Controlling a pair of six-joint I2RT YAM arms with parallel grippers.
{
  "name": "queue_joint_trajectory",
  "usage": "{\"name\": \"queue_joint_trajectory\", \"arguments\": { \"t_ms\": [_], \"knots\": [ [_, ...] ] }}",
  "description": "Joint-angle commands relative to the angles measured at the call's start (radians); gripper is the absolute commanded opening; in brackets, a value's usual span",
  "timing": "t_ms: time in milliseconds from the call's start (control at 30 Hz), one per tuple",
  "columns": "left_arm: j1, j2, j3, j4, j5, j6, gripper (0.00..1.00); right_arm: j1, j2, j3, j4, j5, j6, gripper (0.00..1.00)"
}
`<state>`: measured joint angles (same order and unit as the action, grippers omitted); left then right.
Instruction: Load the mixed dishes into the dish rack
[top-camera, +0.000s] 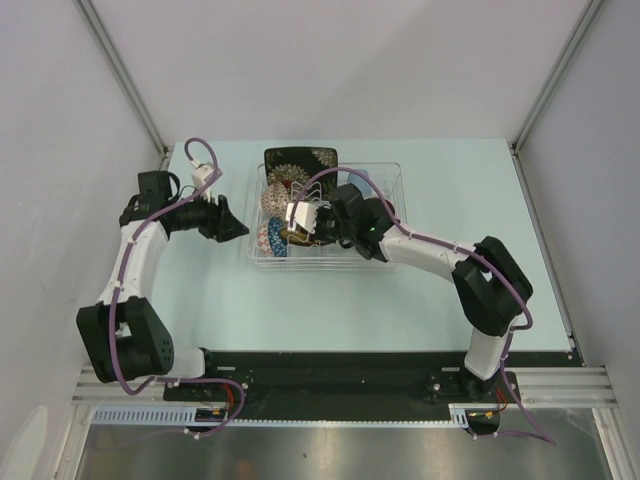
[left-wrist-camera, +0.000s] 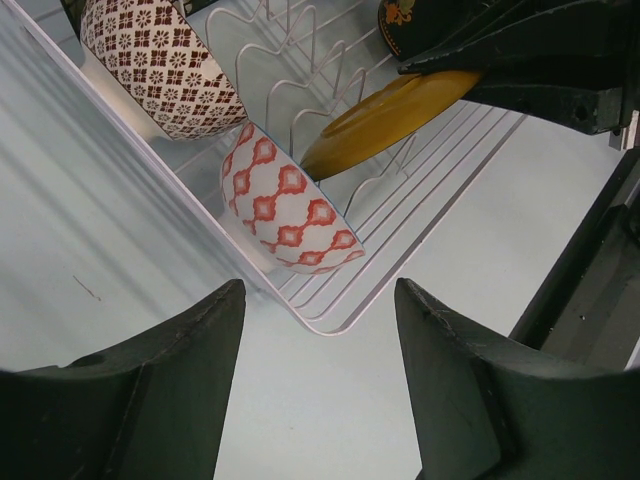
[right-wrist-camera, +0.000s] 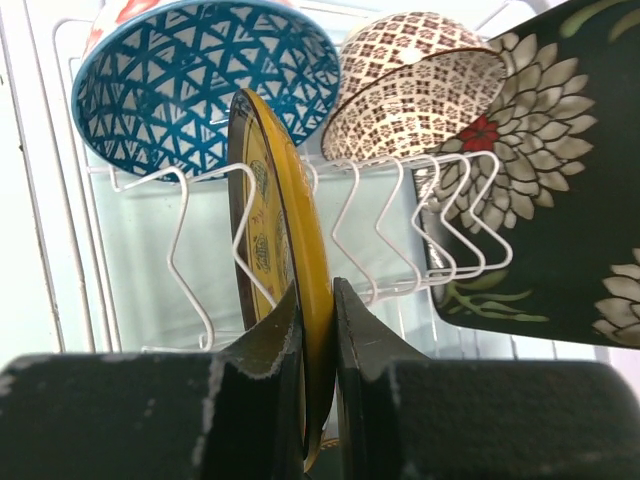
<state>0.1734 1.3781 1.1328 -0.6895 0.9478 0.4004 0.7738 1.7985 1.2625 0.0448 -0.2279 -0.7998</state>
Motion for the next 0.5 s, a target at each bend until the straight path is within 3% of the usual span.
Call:
{"name": "queue_joint_trajectory", "arguments": {
  "t_ms": [0, 167, 467],
  "knots": [
    [0.011, -0.033, 0.001, 0.022, 0.045, -0.003, 0.66, -0.024, 0.016, 0.025, 0.084, 0.021, 0.007, 0.00],
    [0.009, -0.036, -0.001, 0.025, 0.045, -0.006, 0.67, -0.034, 0.021, 0.025, 0.115, 0.025, 0.054, 0.00],
    [0.009, -0.039, 0.007, 0.025, 0.046, -0.011, 0.67, -0.025, 0.032, 0.025, 0.144, 0.047, 0.090, 0.26]
  ]
}}
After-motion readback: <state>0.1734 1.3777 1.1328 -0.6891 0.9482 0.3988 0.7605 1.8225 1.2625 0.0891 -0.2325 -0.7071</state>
